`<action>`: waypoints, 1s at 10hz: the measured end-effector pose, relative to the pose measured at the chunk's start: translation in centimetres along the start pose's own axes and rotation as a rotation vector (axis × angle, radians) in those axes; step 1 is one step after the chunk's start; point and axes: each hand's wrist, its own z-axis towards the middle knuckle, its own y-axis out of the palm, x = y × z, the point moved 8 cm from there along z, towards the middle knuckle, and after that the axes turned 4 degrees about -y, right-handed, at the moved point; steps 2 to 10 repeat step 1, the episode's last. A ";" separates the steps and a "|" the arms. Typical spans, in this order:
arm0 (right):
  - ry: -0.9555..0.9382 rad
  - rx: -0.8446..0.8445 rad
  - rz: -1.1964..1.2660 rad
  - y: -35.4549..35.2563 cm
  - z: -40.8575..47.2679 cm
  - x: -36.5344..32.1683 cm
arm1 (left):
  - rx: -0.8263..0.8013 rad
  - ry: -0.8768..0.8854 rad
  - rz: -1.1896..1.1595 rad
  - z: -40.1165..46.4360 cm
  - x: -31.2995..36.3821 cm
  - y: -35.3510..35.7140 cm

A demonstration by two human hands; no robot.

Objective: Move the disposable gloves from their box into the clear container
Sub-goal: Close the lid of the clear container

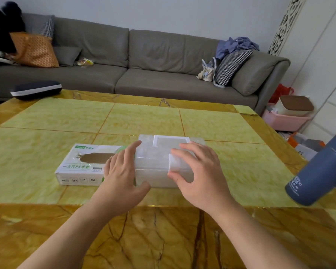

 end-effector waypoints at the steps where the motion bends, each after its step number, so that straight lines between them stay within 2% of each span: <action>1: 0.062 0.013 0.237 -1.4 0.1 -0.1 | -0.003 -0.005 -0.079 0.0 1.1 -1.6; 10: 0.062 0.013 0.237 -1.4 0.1 -0.1 | -0.003 -0.005 -0.079 0.0 1.1 -1.6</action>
